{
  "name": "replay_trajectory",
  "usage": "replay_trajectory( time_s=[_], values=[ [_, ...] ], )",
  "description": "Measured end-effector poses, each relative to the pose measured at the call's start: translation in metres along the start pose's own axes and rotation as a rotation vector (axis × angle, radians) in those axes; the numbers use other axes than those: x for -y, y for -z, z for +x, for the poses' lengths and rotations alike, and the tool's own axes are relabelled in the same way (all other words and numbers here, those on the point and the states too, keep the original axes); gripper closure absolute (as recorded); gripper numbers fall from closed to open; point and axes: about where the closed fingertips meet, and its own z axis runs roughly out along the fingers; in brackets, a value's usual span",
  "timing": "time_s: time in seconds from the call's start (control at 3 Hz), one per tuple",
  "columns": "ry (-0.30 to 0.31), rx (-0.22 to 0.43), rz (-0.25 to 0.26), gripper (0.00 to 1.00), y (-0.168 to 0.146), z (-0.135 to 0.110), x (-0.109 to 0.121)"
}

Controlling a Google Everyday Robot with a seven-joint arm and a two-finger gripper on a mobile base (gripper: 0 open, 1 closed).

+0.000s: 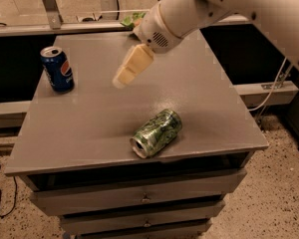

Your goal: Move pepsi can near green rice chip bag

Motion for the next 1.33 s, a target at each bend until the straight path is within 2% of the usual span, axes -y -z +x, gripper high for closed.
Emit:
replay_trajectory(
  time_s=[0.33,0.67,1.33],
  values=[
    [-0.023,0.115,-0.031,0.0,-0.044,-0.026,0.001],
    [-0.039,0.193,-0.071,0.0,-0.088,-0.054,-0.004],
    [-0.037,0.282,-0.065,0.0,-0.165,-0.097,-0.004]
  ],
)
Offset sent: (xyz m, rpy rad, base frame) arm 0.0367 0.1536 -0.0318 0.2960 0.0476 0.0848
